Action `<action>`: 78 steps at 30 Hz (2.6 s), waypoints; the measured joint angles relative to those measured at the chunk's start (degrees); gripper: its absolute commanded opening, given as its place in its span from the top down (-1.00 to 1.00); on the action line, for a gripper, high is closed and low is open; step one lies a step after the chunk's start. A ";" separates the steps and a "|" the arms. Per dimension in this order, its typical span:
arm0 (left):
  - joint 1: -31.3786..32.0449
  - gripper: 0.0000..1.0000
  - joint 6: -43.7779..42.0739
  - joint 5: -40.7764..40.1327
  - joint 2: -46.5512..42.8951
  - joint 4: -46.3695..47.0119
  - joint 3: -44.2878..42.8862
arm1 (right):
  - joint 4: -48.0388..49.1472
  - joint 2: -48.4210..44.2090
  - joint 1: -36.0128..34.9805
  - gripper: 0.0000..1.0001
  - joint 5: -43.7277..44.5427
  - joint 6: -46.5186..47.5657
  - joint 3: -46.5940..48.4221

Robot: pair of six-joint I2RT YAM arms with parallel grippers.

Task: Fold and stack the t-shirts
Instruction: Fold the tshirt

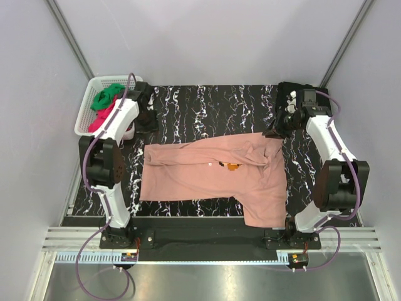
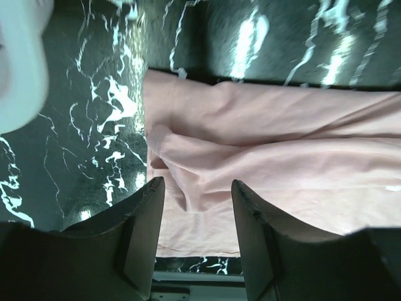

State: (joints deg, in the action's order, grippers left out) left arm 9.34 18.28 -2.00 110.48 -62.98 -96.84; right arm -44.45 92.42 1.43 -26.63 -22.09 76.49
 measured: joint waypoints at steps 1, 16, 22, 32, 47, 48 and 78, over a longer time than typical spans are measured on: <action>0.00 0.00 -0.04 0.39 -0.33 -0.09 -0.85 | 0.31 0.13 0.00 0.52 0.00 0.20 0.90; 1.90 -0.25 0.24 6.29 -9.64 3.72 8.11 | -6.45 24.59 -1.99 0.42 0.57 1.84 26.25; 3.74 -0.27 0.72 7.58 -19.32 4.11 13.86 | -11.65 25.46 -7.04 0.41 1.97 2.03 29.35; 4.00 -0.26 0.87 9.16 -13.07 5.79 13.70 | -13.70 16.33 -8.33 0.43 2.58 1.70 10.08; 4.02 -0.24 0.96 6.91 0.90 8.07 10.91 | -11.91 16.87 -8.33 0.44 7.58 2.38 11.37; 4.02 -0.24 0.96 6.51 1.46 8.07 10.67 | -11.93 17.49 -8.33 0.44 8.02 2.43 11.65; 3.96 -0.20 0.15 -0.15 8.48 8.96 5.99 | -11.76 30.45 -8.26 0.45 17.05 4.24 19.67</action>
State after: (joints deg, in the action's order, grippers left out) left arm 13.30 18.44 -2.15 118.96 -54.02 -90.85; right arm -56.21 122.87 -6.83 -9.58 -17.85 96.16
